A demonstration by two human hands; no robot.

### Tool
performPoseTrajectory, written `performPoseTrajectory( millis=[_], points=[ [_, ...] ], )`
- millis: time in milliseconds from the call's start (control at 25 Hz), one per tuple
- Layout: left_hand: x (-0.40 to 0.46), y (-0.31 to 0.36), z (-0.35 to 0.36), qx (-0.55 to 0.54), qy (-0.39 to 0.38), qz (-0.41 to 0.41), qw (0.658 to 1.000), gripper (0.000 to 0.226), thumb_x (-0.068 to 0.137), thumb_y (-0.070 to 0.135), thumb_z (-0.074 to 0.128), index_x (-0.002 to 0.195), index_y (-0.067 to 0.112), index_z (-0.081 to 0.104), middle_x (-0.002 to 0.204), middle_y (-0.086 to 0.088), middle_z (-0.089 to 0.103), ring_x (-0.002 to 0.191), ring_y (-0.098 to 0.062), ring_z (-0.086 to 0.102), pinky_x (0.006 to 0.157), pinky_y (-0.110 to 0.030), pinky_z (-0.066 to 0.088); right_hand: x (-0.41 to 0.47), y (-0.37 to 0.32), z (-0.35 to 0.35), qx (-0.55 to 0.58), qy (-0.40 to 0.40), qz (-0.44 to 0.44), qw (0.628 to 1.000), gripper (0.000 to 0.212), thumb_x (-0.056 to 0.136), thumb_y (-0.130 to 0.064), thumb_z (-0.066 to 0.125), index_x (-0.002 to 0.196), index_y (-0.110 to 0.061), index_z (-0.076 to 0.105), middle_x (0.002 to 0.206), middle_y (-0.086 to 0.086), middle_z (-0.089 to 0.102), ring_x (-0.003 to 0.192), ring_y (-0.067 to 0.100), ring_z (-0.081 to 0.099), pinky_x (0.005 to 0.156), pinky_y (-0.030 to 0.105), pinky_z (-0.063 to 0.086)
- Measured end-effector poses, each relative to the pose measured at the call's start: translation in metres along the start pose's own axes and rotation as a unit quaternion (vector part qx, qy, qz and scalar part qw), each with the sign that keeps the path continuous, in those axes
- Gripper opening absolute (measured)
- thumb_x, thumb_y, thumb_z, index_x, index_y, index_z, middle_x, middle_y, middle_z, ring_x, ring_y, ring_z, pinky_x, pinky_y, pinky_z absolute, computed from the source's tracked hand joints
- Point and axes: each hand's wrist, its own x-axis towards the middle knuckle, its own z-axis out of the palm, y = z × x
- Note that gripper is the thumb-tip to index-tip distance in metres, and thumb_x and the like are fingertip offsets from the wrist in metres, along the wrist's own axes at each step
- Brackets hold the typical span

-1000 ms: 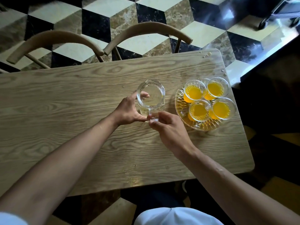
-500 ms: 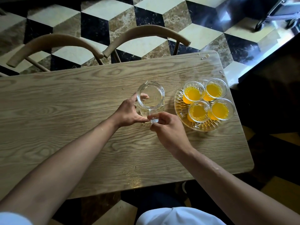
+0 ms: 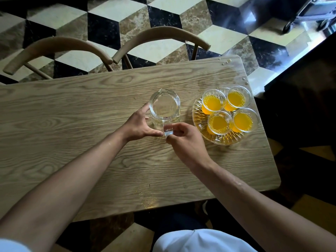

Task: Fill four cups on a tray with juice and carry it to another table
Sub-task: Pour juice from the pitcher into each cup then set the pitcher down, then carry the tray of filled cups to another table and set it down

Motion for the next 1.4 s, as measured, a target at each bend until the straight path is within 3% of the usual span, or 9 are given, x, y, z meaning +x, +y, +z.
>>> performPoseTrajectory(
  millis=[80, 200, 280, 400, 640, 840, 1040, 1240, 1400],
  points=[
    [-0.005, -0.001, -0.002, -0.005, -0.001, -0.018, 1.0, 0.119, 0.057, 0.022, 0.101, 0.152, 0.032, 0.03, 0.14, 0.033, 0.042, 0.129, 0.02, 0.045, 0.107, -0.017, 0.037, 0.002, 0.004, -0.002, 0.003, 0.0, -0.001, 1.0, 0.038, 0.073, -0.02, 0.071, 0.111, -0.019, 0.075, 0.106, -0.006, 0.078, 0.104, 0.007, 0.072, 0.097, 0.041, 0.058],
    [-0.015, -0.001, -0.006, -0.015, 0.014, -0.027, 0.999, 0.126, 0.055, 0.03, 0.102, 0.159, 0.02, 0.032, 0.156, 0.015, 0.042, 0.146, -0.009, 0.042, 0.117, -0.041, 0.039, 0.004, 0.007, -0.013, 0.001, -0.008, -0.003, 1.0, 0.045, 0.076, -0.018, 0.074, 0.12, -0.018, 0.07, 0.116, -0.006, 0.075, 0.112, 0.009, 0.068, 0.1, 0.042, 0.057],
    [-0.025, 0.003, -0.007, -0.014, 0.028, -0.035, 0.999, 0.129, 0.054, 0.036, 0.102, 0.16, 0.022, 0.031, 0.16, 0.001, 0.044, 0.149, -0.014, 0.039, 0.119, -0.047, 0.039, 0.004, 0.008, -0.025, 0.002, -0.015, -0.003, 1.0, 0.046, 0.08, -0.012, 0.073, 0.125, -0.017, 0.068, 0.12, -0.005, 0.073, 0.115, 0.01, 0.067, 0.101, 0.041, 0.057],
    [-0.044, 0.015, -0.006, -0.018, 0.09, -0.059, 0.994, 0.125, 0.056, 0.027, 0.101, 0.16, 0.022, 0.031, 0.159, -0.009, 0.044, 0.148, -0.014, 0.038, 0.12, -0.043, 0.037, -0.001, 0.01, -0.049, -0.006, -0.022, -0.024, 0.999, 0.046, 0.086, -0.006, 0.071, 0.131, -0.014, 0.065, 0.125, -0.003, 0.071, 0.117, 0.012, 0.066, 0.102, 0.037, 0.056],
    [-0.09, 0.045, 0.009, -0.055, 0.206, -0.109, 0.971, 0.114, 0.056, 0.058, 0.088, 0.154, 0.021, 0.042, 0.149, 0.0, 0.053, 0.137, -0.013, 0.051, 0.11, -0.033, 0.042, -0.008, 0.032, -0.1, -0.091, 0.0, -0.119, 0.989, 0.051, 0.086, -0.015, 0.071, 0.136, -0.012, 0.064, 0.136, 0.002, 0.067, 0.125, 0.013, 0.062, 0.108, 0.04, 0.051],
    [-0.126, 0.08, 0.046, -0.013, 0.325, -0.112, 0.939, 0.066, 0.08, 0.034, 0.076, 0.141, 0.024, 0.054, 0.141, -0.003, 0.061, 0.13, -0.015, 0.057, 0.107, -0.041, 0.049, -0.014, 0.049, -0.159, -0.087, -0.004, -0.133, 0.987, 0.048, 0.087, -0.018, 0.074, 0.134, -0.016, 0.065, 0.134, -0.001, 0.068, 0.123, 0.013, 0.063, 0.105, 0.042, 0.053],
    [-0.137, 0.116, 0.104, -0.014, 0.427, -0.096, 0.899, 0.043, 0.089, 0.016, 0.071, 0.131, 0.015, 0.063, 0.135, -0.008, 0.062, 0.126, -0.015, 0.058, 0.093, -0.038, 0.056, -0.017, 0.06, -0.217, -0.082, -0.008, -0.143, 0.986, 0.047, 0.088, -0.015, 0.073, 0.134, -0.015, 0.065, 0.134, -0.001, 0.067, 0.121, 0.013, 0.063, 0.103, 0.039, 0.054],
    [-0.119, 0.151, 0.164, -0.044, 0.435, -0.096, 0.894, 0.036, 0.085, 0.014, 0.07, 0.121, 0.015, 0.067, 0.109, -0.004, 0.067, 0.095, -0.016, 0.065, 0.077, -0.028, 0.053, -0.014, 0.071, -0.267, -0.092, 0.0, -0.148, 0.985, 0.048, 0.088, -0.015, 0.073, 0.136, -0.013, 0.064, 0.134, 0.0, 0.068, 0.119, 0.014, 0.065, 0.1, 0.036, 0.056],
    [-0.1, 0.168, 0.188, -0.056, 0.413, -0.133, 0.899, 0.027, 0.088, 0.007, 0.071, 0.113, 0.018, 0.068, 0.089, 0.004, 0.066, 0.072, 0.0, 0.061, 0.077, -0.025, 0.051, -0.005, 0.079, -0.294, -0.09, 0.009, -0.141, 0.986, 0.043, 0.09, -0.015, 0.072, 0.133, -0.011, 0.065, 0.128, 0.001, 0.07, 0.114, 0.016, 0.068, 0.096, 0.036, 0.057]
  ],
)
